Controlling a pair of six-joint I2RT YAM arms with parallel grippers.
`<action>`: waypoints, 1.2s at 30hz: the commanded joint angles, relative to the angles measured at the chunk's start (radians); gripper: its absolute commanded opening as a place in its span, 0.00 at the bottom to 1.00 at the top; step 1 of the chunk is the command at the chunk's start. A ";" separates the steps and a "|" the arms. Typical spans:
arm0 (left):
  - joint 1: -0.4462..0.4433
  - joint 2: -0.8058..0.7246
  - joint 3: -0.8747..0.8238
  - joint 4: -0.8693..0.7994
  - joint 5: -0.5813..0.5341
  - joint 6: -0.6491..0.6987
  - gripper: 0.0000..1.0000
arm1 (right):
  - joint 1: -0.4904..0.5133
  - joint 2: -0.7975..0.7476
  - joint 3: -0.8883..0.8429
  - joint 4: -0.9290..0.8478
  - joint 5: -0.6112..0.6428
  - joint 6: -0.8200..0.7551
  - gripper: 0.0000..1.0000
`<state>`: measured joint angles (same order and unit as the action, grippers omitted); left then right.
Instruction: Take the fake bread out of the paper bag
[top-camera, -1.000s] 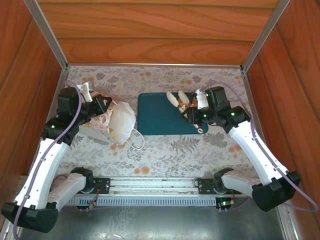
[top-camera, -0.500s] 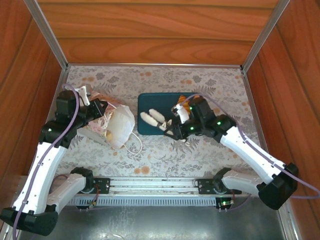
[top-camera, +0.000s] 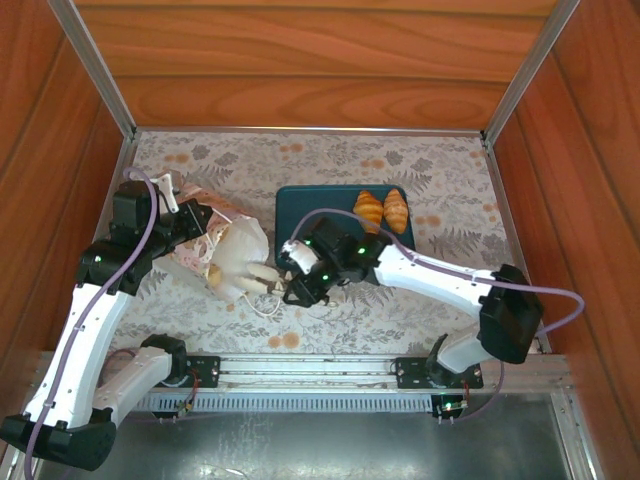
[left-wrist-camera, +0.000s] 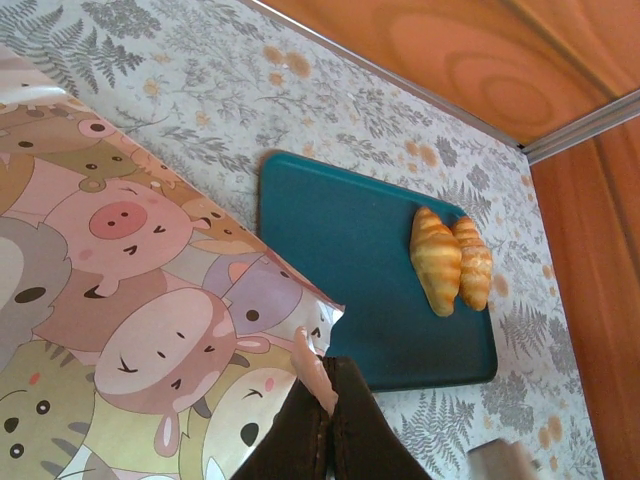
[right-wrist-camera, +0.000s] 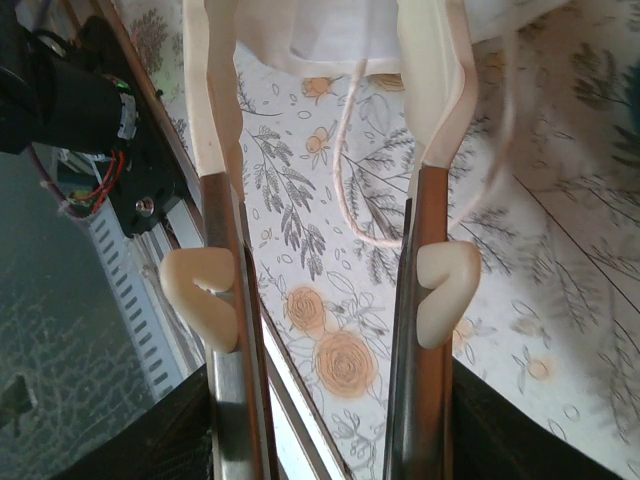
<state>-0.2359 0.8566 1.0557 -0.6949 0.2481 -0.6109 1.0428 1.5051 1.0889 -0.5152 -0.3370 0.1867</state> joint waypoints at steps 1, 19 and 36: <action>0.003 0.002 0.033 -0.012 -0.019 -0.016 0.00 | 0.032 0.049 0.063 0.047 0.055 -0.017 0.53; 0.003 0.014 0.046 -0.011 0.006 -0.018 0.00 | 0.062 0.283 0.250 -0.020 0.119 -0.146 0.61; 0.003 0.007 0.046 -0.011 0.013 -0.016 0.00 | 0.063 0.426 0.384 -0.058 0.142 -0.145 0.58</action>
<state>-0.2359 0.8722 1.0744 -0.6979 0.2592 -0.6254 1.0946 1.9285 1.4361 -0.5537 -0.2199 0.0357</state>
